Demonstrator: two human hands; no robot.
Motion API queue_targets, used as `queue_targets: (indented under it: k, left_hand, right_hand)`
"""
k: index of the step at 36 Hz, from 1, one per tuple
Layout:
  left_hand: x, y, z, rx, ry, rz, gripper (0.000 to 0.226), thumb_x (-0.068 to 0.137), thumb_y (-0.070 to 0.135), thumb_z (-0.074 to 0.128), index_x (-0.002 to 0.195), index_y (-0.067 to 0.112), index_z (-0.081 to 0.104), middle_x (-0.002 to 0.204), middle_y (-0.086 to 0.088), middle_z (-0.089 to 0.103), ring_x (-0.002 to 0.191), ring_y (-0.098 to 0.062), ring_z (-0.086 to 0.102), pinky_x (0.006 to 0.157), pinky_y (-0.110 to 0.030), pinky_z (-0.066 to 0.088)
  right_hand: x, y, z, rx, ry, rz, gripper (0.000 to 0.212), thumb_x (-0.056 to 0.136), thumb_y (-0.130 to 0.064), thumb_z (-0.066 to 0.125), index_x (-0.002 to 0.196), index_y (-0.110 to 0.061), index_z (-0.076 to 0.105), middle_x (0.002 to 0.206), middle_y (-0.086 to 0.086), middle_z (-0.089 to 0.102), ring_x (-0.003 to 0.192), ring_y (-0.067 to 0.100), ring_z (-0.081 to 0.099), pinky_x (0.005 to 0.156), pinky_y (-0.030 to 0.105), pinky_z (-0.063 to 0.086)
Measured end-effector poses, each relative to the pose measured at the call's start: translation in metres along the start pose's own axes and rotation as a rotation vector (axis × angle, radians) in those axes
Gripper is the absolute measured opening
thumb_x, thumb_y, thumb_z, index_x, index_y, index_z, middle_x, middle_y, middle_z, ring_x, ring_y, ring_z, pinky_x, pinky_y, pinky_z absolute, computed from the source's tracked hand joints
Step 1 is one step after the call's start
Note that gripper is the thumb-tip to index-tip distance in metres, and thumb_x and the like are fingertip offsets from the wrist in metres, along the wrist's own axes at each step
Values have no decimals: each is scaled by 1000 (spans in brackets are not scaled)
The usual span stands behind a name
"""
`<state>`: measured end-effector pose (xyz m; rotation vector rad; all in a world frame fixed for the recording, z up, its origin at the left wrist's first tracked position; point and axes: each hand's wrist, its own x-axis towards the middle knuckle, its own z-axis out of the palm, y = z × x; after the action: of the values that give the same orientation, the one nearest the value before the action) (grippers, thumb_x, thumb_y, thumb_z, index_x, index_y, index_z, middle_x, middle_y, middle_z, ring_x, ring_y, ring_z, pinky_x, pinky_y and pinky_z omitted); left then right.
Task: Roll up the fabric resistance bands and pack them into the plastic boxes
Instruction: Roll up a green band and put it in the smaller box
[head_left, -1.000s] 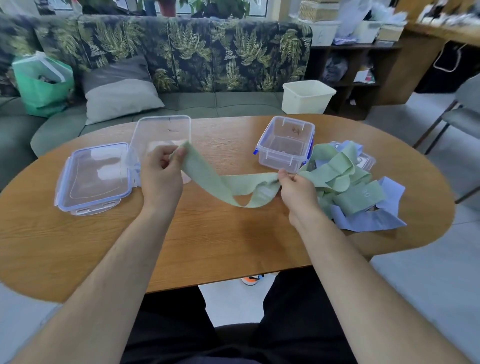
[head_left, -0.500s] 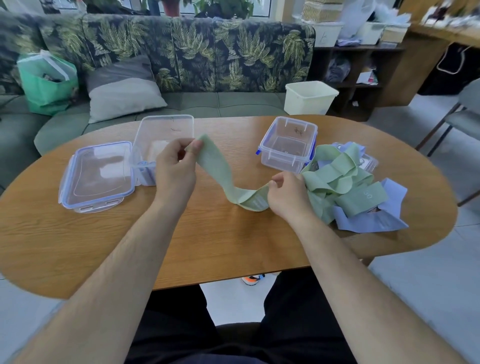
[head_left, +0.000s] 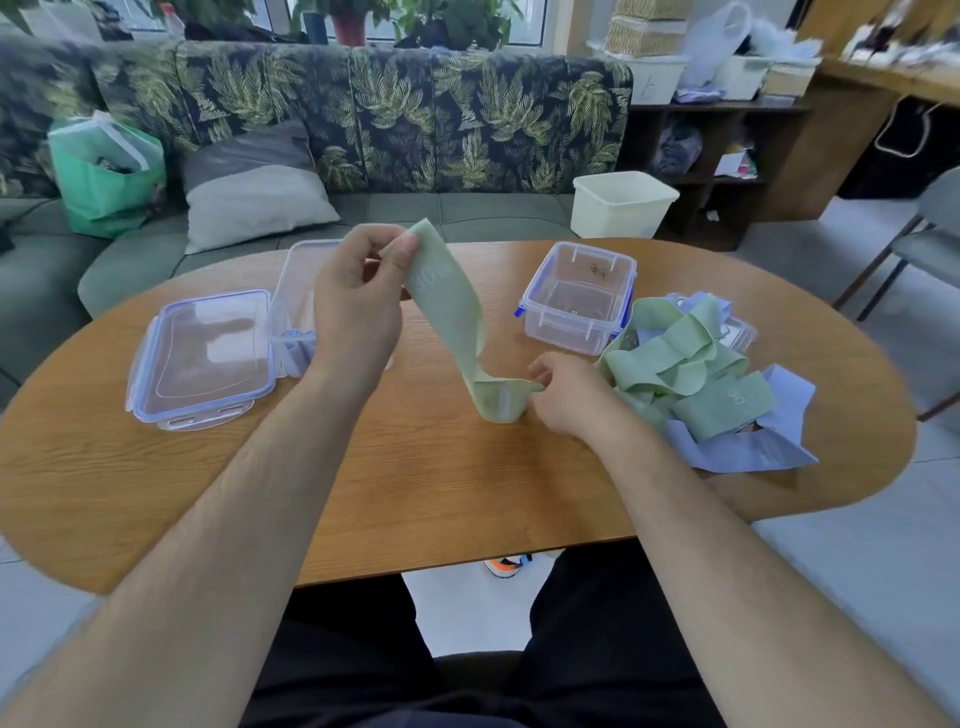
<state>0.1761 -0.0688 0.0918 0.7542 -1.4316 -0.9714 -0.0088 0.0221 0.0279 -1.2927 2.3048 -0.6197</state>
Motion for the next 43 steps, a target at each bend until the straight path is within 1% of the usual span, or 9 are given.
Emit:
queue_targets:
  k: [4,8,13,17,21,23,29,35,43]
  left_hand:
    - [2,-7,-7,5,35,-42,13,98,23,64,99,10,68,82,5,65,77,-13,59,69,-28,56]
    - [2,-17,-16,12,96,-83,11,97,28,65,94,18,69,84,8,67,79,-12,61,71,-34,59]
    - [7,-26,-26,-10,277,-157,11,96,32,66,89,23,67,86,7,65,83,-14,62,76,-41,62]
    - [10,-25,-30,-58,388,-216,12,98,28,65,90,20,65,88,3,62,80,-11,61,77,-38,62]
    - [10,-16,-21,-46,200,-168,11,96,29,66,90,20,69,93,-6,68,85,-15,64,77,-41,62]
    - [8,-8,-12,-12,62,-129,10,96,25,67,95,16,71,89,-3,70,81,-12,64,72,-33,61]
    - [6,4,6,53,-133,-24,5,90,25,73,91,22,70,86,-2,71,81,-13,63,76,-36,53]
    - [5,11,10,24,-151,-11,6,92,26,74,90,22,69,81,7,69,78,-7,61,73,-26,50]
    - [9,35,9,26,-144,-22,21,96,39,65,88,19,65,79,0,62,75,-14,55,70,-43,47]
  right_hand:
    - [0,10,13,70,49,-7,8,91,-18,63,91,-23,69,93,-1,69,89,22,65,72,31,51]
    - [-1,10,14,155,104,-20,10,98,-23,55,93,-21,64,92,-2,66,82,17,60,65,29,40]
    - [2,12,10,403,144,67,14,99,-21,46,91,-21,57,93,7,70,86,27,68,81,45,58]
    - [-2,14,1,218,113,71,12,99,-17,50,106,-16,59,105,6,65,86,18,61,64,30,46]
    - [-5,-1,-4,19,146,-55,36,96,-21,54,132,-17,58,134,5,55,123,25,54,102,37,46]
    - [-7,-18,-9,164,245,-215,37,98,-22,52,135,-20,57,133,-3,54,126,17,52,108,35,43]
    - [-10,-72,-41,493,204,-507,38,102,-30,58,139,-25,55,120,-15,60,95,-15,54,80,2,41]
    - [-3,-89,-52,480,204,-566,15,102,-24,60,103,-13,69,78,-11,62,65,-4,50,64,12,40]
    - [-21,-106,-71,667,222,-548,9,101,-18,61,93,-15,64,63,-8,53,50,9,51,48,16,41]
